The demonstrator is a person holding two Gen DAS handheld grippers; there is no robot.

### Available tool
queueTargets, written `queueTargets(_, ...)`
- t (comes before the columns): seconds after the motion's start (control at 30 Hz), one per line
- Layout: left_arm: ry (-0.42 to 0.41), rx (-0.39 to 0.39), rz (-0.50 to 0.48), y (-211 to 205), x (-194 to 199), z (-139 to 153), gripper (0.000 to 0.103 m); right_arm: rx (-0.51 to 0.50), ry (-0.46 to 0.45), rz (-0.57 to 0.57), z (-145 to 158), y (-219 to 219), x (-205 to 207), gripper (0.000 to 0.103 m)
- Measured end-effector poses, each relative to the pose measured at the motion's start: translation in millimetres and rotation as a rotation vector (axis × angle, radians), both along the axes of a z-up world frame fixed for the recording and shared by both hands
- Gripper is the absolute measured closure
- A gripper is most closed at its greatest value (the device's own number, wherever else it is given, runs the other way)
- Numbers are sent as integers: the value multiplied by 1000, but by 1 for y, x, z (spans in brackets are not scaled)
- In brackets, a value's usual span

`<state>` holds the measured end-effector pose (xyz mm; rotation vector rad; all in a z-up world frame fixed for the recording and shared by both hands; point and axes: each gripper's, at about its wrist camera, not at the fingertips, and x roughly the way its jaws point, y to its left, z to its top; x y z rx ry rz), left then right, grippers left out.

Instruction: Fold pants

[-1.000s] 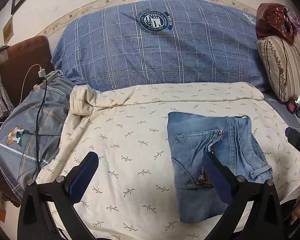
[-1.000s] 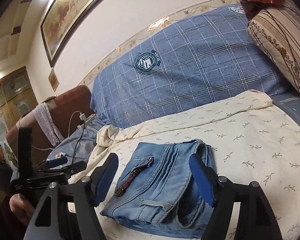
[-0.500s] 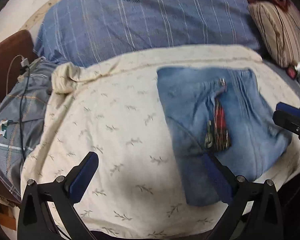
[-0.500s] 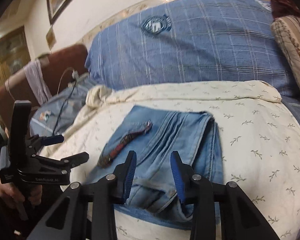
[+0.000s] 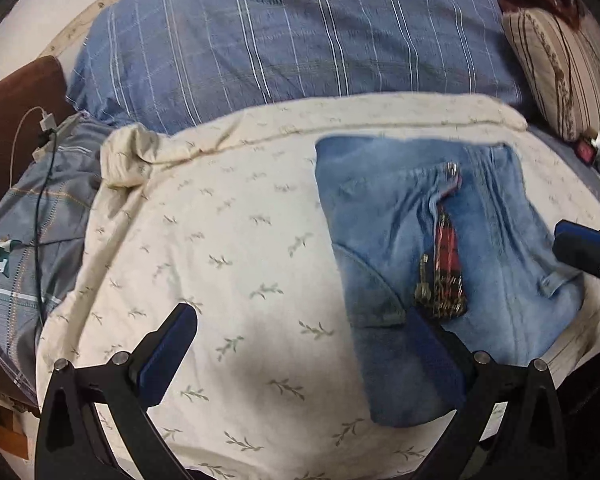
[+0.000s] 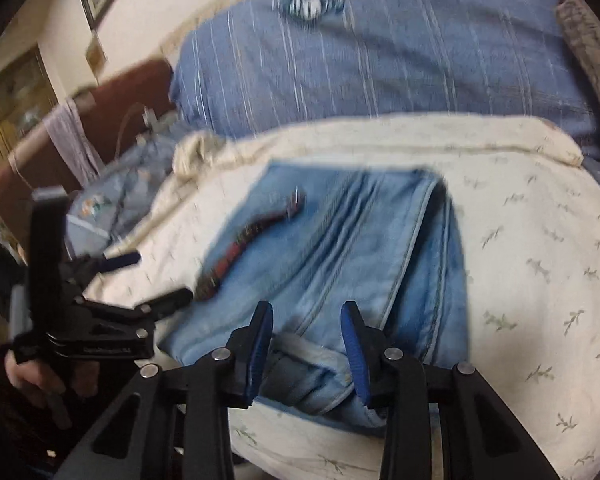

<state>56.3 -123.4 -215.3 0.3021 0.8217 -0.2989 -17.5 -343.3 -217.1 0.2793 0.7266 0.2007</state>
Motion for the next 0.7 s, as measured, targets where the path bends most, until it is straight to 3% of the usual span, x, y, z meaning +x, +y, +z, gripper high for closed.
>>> queueTargets(0.17, -47, -8, 3, 0, -3, 16, 0, 25, -81, -68, 15, -12, -9, 62)
queueTargets(0.2, -51, -11, 3, 0, -3, 18, 0, 31, -85, -80, 16, -12, -8, 50)
queueTargets(0.23, -55, -14, 3, 1, -3, 20, 0, 45, -90, -93, 17, -15, -9, 47)
queueTargets(0.7, -57, -27, -1, -4, -3, 21, 0, 126, -102, -180, 21, -45, -17, 42)
